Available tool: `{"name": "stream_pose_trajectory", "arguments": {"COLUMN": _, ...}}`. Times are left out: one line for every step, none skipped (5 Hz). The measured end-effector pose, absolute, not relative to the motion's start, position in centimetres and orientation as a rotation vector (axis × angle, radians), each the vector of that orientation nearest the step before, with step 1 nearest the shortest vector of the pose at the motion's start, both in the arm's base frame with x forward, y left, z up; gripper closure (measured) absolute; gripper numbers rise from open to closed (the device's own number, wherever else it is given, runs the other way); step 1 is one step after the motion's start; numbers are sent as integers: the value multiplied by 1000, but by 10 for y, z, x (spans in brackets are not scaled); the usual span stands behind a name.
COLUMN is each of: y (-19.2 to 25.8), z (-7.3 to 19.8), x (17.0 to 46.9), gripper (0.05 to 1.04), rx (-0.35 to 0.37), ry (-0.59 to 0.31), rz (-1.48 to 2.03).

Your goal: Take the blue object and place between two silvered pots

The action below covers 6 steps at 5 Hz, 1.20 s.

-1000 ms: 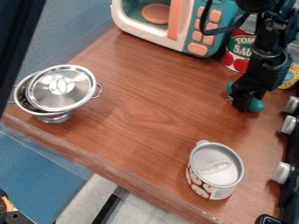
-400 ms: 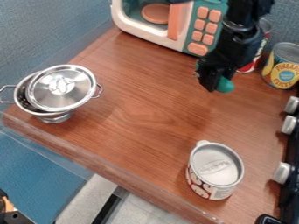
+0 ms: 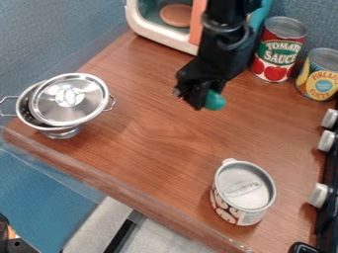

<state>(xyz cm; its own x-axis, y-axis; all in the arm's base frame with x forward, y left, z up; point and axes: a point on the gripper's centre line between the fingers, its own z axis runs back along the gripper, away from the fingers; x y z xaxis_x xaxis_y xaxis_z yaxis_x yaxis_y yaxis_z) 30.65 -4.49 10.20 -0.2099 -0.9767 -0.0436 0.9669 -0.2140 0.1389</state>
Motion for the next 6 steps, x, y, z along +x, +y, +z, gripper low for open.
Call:
{"name": "stream_pose_trajectory", "arguments": {"y": -36, "z": 104, "x": 273, "gripper": 653, "rx": 125, "ry": -106, "rz": -1747}}
{"name": "stream_pose_trajectory", "arguments": {"y": -26, "z": 92, "x": 257, "gripper": 653, "rx": 139, "ry": -69, "rz": -1706}}
{"name": "stream_pose_trajectory", "arguments": {"y": -18, "z": 80, "x": 248, "gripper": 653, "rx": 158, "ry": 5, "rz": -1680}}
{"name": "stream_pose_trajectory", "arguments": {"y": -30, "z": 62, "x": 236, "gripper": 653, "rx": 127, "ry": 44, "rz": -1727}}
{"name": "stream_pose_trajectory", "arguments": {"y": -35, "z": 60, "x": 232, "gripper": 653, "rx": 138, "ry": 69, "rz": -1747}}
{"name": "stream_pose_trajectory", "arguments": {"y": -32, "z": 50, "x": 230, "gripper": 577, "rx": 123, "ry": 95, "rz": -1748}}
